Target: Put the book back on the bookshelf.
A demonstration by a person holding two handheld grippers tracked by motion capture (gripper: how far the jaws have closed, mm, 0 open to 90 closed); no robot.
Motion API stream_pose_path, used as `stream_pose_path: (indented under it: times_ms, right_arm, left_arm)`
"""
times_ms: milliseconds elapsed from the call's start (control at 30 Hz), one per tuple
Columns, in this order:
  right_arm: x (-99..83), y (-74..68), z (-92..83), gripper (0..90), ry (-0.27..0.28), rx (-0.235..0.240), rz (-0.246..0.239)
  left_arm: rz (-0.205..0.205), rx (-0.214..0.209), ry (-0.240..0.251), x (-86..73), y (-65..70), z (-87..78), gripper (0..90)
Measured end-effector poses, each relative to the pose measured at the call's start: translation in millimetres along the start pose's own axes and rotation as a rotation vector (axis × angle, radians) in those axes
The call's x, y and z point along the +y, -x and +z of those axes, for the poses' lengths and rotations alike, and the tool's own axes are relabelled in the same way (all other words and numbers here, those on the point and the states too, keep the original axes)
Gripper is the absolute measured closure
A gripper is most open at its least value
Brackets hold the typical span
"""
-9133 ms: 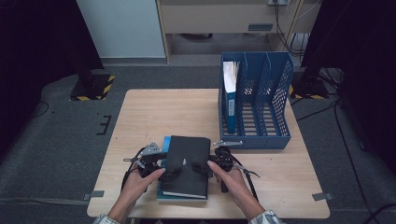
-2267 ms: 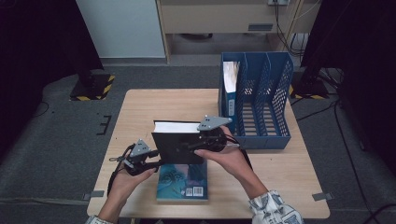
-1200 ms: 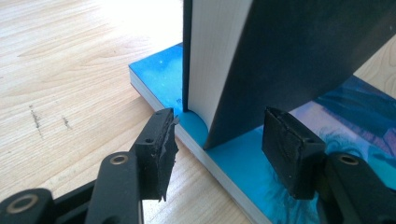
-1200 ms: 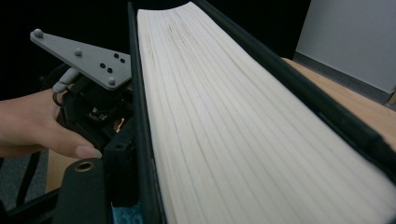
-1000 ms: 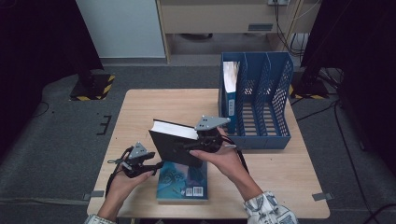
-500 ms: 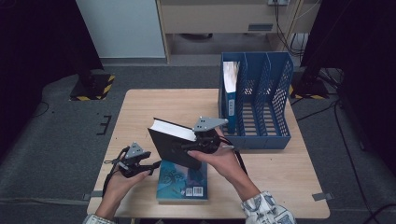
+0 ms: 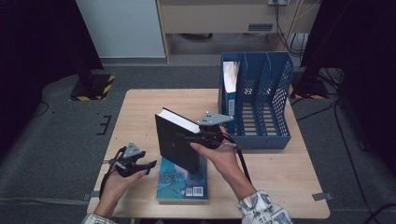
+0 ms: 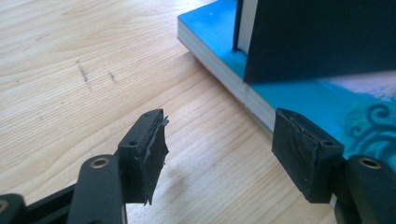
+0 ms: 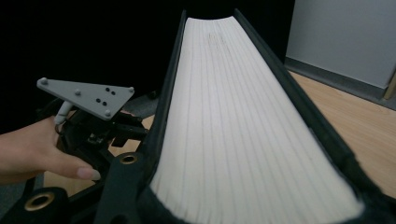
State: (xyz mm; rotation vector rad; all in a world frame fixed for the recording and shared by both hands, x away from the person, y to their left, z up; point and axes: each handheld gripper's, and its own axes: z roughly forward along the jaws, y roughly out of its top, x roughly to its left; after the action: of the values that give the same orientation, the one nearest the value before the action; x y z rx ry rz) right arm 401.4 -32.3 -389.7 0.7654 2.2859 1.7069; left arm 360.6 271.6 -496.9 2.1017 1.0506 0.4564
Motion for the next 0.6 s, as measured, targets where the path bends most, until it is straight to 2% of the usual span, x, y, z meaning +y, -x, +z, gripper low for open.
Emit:
stream_pose_path:
  times_ms: [267,367,433,500,600]
  right_arm:
    - [4.4,6.8,-5.0,52.0,-0.005,-0.120,-0.066]
    - [1.1,9.5,-7.3,51.9,0.006,-0.123,-0.049]
    - [-1.1,8.0,-8.4,51.7,0.011,-0.125,-0.053]
    - [-3.4,5.2,-9.1,51.5,0.018,-0.127,-0.061]
    - [-5.9,-0.3,-9.5,50.9,0.023,-0.132,-0.077]
  left_arm:
    - [-0.010,0.011,-0.001,-1.5,-3.4,0.7,33.6]
    - [-0.001,0.015,-0.008,-1.6,-2.9,2.3,32.4]
    - [0.004,0.021,-0.014,-1.6,-2.9,3.2,30.1]
    - [-0.005,0.024,-0.017,-1.6,-3.1,3.7,25.1]
    - [-0.014,0.030,-0.022,-1.7,-4.6,3.7,22.5]
